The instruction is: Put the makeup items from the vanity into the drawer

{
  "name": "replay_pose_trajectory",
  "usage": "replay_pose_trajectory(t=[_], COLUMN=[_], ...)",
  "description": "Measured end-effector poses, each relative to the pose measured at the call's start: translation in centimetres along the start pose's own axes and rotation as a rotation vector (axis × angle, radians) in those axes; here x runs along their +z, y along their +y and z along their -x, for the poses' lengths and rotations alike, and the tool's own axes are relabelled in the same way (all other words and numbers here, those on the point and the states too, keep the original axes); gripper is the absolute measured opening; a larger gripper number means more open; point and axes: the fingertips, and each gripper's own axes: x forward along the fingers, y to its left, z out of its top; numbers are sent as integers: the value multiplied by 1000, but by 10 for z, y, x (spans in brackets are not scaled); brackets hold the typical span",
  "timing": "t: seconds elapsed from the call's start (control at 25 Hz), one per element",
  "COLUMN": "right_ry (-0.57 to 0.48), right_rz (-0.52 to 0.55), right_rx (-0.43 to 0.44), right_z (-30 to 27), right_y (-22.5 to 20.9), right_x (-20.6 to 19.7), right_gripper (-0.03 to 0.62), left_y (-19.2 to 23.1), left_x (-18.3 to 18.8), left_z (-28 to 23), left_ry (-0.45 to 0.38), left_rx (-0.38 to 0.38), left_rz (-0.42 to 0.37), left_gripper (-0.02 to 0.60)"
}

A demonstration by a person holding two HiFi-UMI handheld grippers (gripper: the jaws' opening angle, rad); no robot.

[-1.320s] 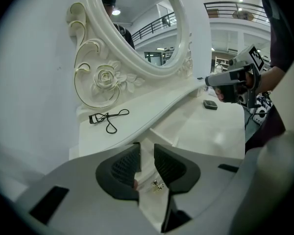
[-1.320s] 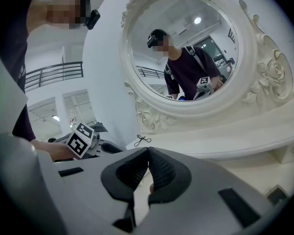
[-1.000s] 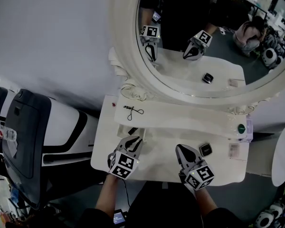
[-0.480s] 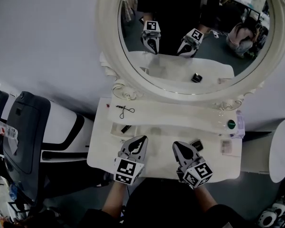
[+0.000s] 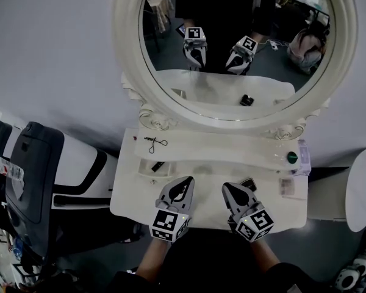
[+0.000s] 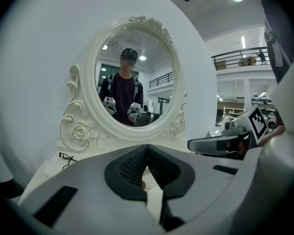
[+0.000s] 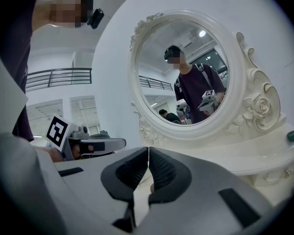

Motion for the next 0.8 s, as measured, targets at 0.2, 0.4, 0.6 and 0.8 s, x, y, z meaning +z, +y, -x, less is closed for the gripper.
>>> replay_pose_trajectory(t=[0.2, 0.4, 0.6, 0.8], right_ry=[14, 33, 73, 119], right_rz=[16, 15, 15, 20], right_rx=[-48, -118, -176, -226], right_z=[13, 35, 56, 71], right_y=[-16, -41, -66, -86], right_x=[-1, -4, -14, -26], right_gripper=[26, 26, 26, 29], left_y=[-20, -44, -65, -82], left_x=[-3, -8, -14, -25], left_z=[-13, -32, -50, -64], left_ry=[0, 18, 34, 63], left_rx=[-28, -81, -123, -158], left_rz=[12, 18, 22, 29], left_gripper=[15, 14, 14, 15])
